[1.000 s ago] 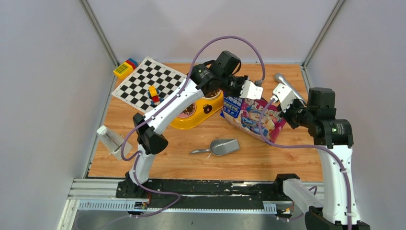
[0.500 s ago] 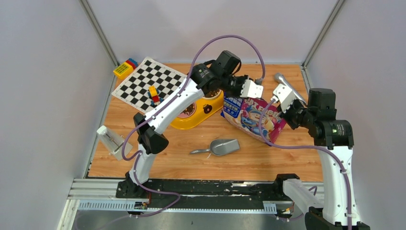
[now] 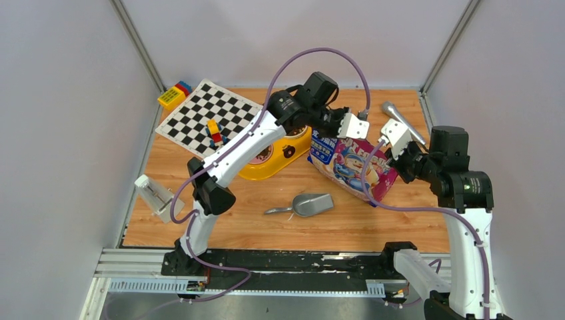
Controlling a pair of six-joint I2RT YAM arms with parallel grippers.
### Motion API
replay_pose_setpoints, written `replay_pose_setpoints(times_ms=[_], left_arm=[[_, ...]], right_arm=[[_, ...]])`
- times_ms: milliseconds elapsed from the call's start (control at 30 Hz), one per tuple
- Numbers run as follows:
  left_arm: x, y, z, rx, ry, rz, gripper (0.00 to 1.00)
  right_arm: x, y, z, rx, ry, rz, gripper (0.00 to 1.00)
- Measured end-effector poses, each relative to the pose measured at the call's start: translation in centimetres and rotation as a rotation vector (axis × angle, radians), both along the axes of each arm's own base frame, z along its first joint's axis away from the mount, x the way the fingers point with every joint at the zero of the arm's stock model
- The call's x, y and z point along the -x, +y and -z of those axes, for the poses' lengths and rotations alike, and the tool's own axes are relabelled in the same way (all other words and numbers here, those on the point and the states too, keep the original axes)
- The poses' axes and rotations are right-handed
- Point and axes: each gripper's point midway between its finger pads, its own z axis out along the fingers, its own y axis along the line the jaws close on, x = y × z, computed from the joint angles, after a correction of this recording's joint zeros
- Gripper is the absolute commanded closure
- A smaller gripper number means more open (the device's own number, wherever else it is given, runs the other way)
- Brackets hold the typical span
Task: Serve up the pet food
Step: Close the pet food bag at the center of the board.
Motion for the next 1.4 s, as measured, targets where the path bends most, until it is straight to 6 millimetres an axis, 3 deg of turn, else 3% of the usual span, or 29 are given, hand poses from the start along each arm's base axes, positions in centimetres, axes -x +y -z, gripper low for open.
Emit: replay_pose_setpoints(times_ms=[167,233,333,400,500,600,700,733,800,833,1400], left_arm=[[0.1,0.0,0.2,-0.006,0.002,0.011,1.00],[0.2,0.1,0.3,-0.008,0.007,0.013,1.00],[0.2,0.1,0.3,-0.008,0.014,0.010,1.00],[0.1,0.1,0.3,-0.008,0.018,-0.002,1.00],[-0.2,0.2,0.7,-0.009,0.020,-0.024,1.00],[-0.3,0.4,0.8,-0.012,0.019,-0.045,1.00],[-0.3,0.6,0.7,-0.012,0.017,-0.060,1.00],[-0.3,0.7,0.7,-0.012,0.017,-0.063,1.00],[-0.3,0.7,0.7,-0.013,0.018,-0.065,1.00],[-0.3,0.7,0.7,-0.013,0.019,-0.065,1.00],[-2.2,0.7,-0.2,0.024,0.037,-0.224,1.00]], right_arm=[[-0.1,0.0,0.0,-0.001,-0.004,0.002,1.00],[-0.1,0.0,0.0,-0.001,-0.007,0.005,0.85],[-0.4,0.0,-0.3,-0.008,-0.027,0.010,0.47],[-0.9,0.1,-1.3,-0.016,-0.081,0.011,0.38],[-0.8,0.4,-1.9,-0.027,-0.133,-0.004,0.36],[-0.1,0.8,-0.9,-0.042,-0.124,-0.026,0.38],[0.0,0.9,0.2,-0.047,-0.107,-0.032,0.47],[-0.1,0.9,0.6,-0.046,-0.102,-0.030,0.55],[-0.3,0.8,1.8,-0.040,-0.081,-0.022,0.88],[-0.5,0.6,2.3,-0.035,-0.078,-0.014,0.99],[-2.4,-0.7,1.6,0.026,-0.135,0.045,1.00]])
